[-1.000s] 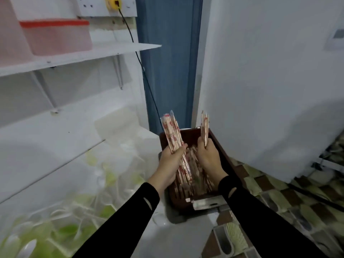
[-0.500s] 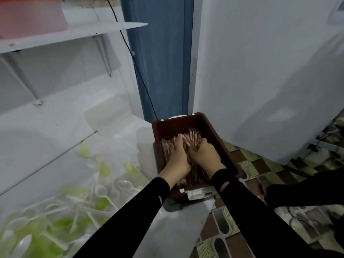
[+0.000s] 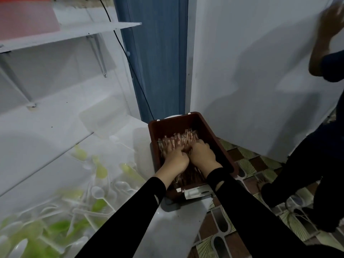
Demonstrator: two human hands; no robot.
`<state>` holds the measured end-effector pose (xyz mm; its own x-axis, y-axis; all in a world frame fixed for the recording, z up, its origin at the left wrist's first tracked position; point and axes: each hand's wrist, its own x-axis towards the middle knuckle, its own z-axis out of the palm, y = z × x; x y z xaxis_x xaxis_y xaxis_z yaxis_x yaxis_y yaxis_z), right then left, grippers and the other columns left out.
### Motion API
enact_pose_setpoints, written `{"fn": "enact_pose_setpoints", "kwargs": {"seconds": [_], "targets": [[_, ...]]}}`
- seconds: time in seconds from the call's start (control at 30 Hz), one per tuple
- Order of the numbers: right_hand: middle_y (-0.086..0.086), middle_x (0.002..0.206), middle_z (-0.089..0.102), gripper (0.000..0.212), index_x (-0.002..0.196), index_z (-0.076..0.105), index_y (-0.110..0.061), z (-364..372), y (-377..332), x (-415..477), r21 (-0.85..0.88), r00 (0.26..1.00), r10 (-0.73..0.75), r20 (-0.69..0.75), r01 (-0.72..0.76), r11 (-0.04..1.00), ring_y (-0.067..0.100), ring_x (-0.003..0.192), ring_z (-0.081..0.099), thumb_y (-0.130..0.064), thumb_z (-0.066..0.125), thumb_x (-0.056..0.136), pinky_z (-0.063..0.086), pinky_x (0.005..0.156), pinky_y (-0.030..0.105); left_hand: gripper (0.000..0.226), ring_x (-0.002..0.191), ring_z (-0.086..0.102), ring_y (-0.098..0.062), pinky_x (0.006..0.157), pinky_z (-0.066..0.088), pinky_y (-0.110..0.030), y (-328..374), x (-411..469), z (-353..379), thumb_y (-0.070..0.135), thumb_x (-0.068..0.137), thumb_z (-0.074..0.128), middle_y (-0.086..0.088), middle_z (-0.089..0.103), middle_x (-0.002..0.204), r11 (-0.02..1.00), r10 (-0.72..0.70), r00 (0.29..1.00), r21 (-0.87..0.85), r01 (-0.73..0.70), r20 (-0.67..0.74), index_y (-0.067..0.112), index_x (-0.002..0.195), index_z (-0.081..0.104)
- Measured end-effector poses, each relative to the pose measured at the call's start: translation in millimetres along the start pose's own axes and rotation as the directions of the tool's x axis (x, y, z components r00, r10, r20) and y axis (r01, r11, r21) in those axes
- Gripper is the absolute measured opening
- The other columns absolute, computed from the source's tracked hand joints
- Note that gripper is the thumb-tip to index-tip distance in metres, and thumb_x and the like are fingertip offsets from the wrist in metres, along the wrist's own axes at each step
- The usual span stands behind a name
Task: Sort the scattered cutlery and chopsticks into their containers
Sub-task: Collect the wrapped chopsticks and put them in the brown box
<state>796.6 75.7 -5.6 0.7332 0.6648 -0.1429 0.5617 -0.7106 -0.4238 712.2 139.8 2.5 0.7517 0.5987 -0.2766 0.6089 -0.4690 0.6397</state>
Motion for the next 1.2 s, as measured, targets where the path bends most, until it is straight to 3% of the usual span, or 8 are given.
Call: {"fn": "enact_pose_setpoints", "kwargs": {"seconds": [0.13,0.23,0.33,0.47,0.6,0.7,0.93,1.2], "targets": [[0.014,0.14,0.038,0.037,0.128,0.061,-0.012,2.5,2.6,2.3,0.0,0.999,0.028,0.047,-0.028,1.0,0.036,0.125,0.039,-0.009,0.041,0.098,0.042,0.102,0.043,0.047,0.147,0.016,-0.027,0.113,0.02,-0.027,3.6,-0.2,-2.0,0.024,0.105,0.029,-0.015,0.017,0.16,0.996,-0.087,0.985,-0.018,0.09,0.146,0.005,0.147,0.037],[0.018,0.134,0.039,0.034,0.126,0.058,-0.003,5.1,5.7,3.6,0.006,0.997,0.071,-0.008,-0.071,0.997,0.038,0.121,0.044,-0.007,0.041,0.096,0.044,0.096,0.043,0.051,0.113,0.05,-0.03,0.096,0.037,-0.025,9.7,-2.3,-4.3,0.028,0.107,0.03,-0.023,0.03,0.152,0.988,-0.14,0.978,-0.046,0.149,0.157,-0.001,0.149,0.027],[0.017,0.133,0.039,0.031,0.124,0.058,-0.003,4.6,5.1,2.8,0.025,0.997,0.072,-0.04,-0.071,0.997,0.038,0.118,0.047,-0.011,0.045,0.097,0.046,0.092,0.041,0.058,0.094,0.051,-0.022,0.073,0.04,-0.019,12.1,-3.4,-8.8,0.03,0.107,0.029,-0.032,0.035,0.138,0.96,-0.181,0.972,-0.189,0.207,0.148,0.0,0.153,0.012],[0.012,0.133,0.046,0.03,0.124,0.062,-0.012,-0.7,-0.2,-2.8,0.102,0.969,-0.121,-0.218,0.146,0.984,0.031,0.119,0.045,-0.017,0.05,0.098,0.045,0.095,0.041,0.05,0.146,0.023,-0.018,0.116,0.022,-0.025,5.0,-7.0,-11.2,0.021,0.102,0.041,-0.003,0.017,0.161,0.879,-0.003,0.985,-0.47,-0.081,-0.175,0.018,0.151,0.031],[0.002,0.119,0.056,0.021,0.111,0.069,-0.015,0.1,-27.4,-20.1,0.202,0.873,-0.313,-0.375,0.406,0.891,0.018,0.11,0.051,-0.014,0.055,0.095,0.047,0.093,0.032,0.031,0.132,0.035,0.003,0.096,0.027,0.002,-22.5,-35.1,-35.2,0.005,0.097,0.049,0.015,0.036,0.144,0.779,0.127,0.839,-0.47,-0.415,-0.53,0.026,0.114,0.063],[0.0,0.11,0.059,0.019,0.102,0.071,-0.014,11.1,-67.1,-43.1,0.234,0.789,-0.445,-0.424,0.57,0.787,0.011,0.098,0.054,-0.006,0.058,0.09,0.043,0.09,0.019,0.036,0.119,0.055,-0.008,0.101,0.044,-0.023,-74.1,-57.1,-61.7,0.0,0.094,0.046,0.012,0.058,0.127,0.745,0.024,0.815,-0.533,-0.401,-0.579,0.029,0.095,0.066],[-0.009,0.101,0.054,0.024,0.099,0.07,-0.019,103.5,-195.3,-127.5,0.396,0.671,-0.736,-0.089,0.702,0.592,0.006,0.084,0.055,-0.006,0.051,0.091,0.049,0.079,0.03,0.037,0.077,0.066,-0.001,0.074,0.05,-0.023,-232.2,-189.6,-116.3,-0.005,0.096,0.036,0.003,0.069,0.097,0.759,-0.312,0.713,-0.617,-0.211,-0.628,0.016,0.088,0.066],[-0.008,0.098,0.057,0.022,0.096,0.071,-0.018,215.6,-326.5,-298.2,0.543,0.35,-0.922,0.168,0.747,0.383,0.007,0.08,0.055,-0.008,0.053,0.092,0.046,0.074,0.026,0.038,0.077,0.063,-0.013,0.068,0.047,-0.021,-381.2,-425.2,-129.0,-0.008,0.095,0.036,0.003,0.067,0.097,0.682,-0.628,0.462,-0.729,-0.06,-0.626,0.018,0.088,0.062]]}}
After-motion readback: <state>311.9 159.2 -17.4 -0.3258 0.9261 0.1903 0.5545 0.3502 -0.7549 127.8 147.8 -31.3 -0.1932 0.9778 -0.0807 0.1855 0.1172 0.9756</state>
